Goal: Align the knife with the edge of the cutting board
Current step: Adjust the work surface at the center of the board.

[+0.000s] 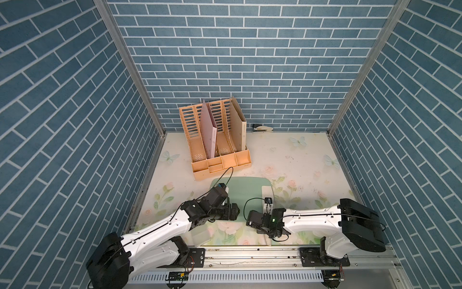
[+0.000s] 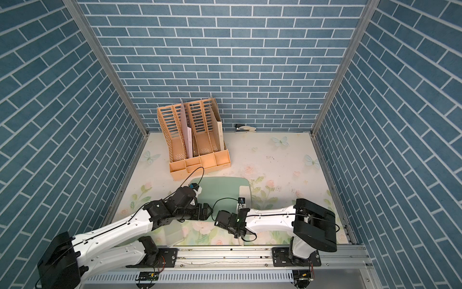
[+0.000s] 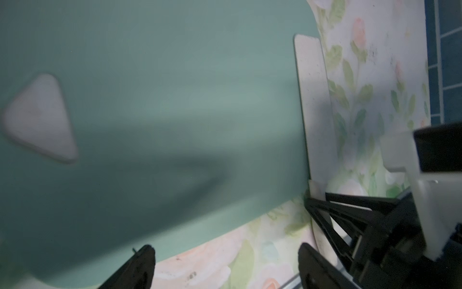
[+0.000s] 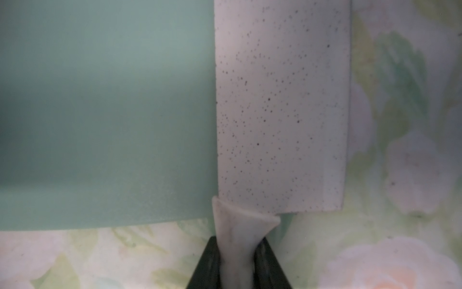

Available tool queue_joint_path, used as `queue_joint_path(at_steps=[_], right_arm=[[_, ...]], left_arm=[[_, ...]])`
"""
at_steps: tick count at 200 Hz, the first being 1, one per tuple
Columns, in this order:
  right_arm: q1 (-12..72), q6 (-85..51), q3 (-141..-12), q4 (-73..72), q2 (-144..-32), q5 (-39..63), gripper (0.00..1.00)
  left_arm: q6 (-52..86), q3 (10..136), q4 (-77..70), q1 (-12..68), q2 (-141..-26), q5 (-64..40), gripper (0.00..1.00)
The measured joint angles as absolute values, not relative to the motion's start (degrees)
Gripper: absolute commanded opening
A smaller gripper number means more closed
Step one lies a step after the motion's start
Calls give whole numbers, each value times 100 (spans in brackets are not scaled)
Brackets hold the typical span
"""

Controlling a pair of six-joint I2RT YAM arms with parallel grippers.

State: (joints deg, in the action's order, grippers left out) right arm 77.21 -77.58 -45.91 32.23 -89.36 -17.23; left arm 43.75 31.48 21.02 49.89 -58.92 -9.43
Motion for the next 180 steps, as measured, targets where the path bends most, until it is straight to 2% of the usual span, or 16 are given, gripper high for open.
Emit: queue_joint_path(at_steps=[20, 55, 95, 180], right_arm=[[7695, -7756, -4547, 3170, -8901, -1723, 0], [7579, -7664, -4222, 2818, -8600, -1675, 0], [7535, -7634, -4064, 2655, -8453, -1667, 0], [7415, -7533, -4064, 2567, -8458, -1632, 0]], left_arm=[[4637, 3026, 1776, 5299, -5817, -1085, 88], [5052, 2477, 1057, 5625, -5734, -1431, 79], [5428, 2185, 364, 5948, -5992, -1667, 77], [5706, 1990, -663, 5968, -6805, -1632, 80]])
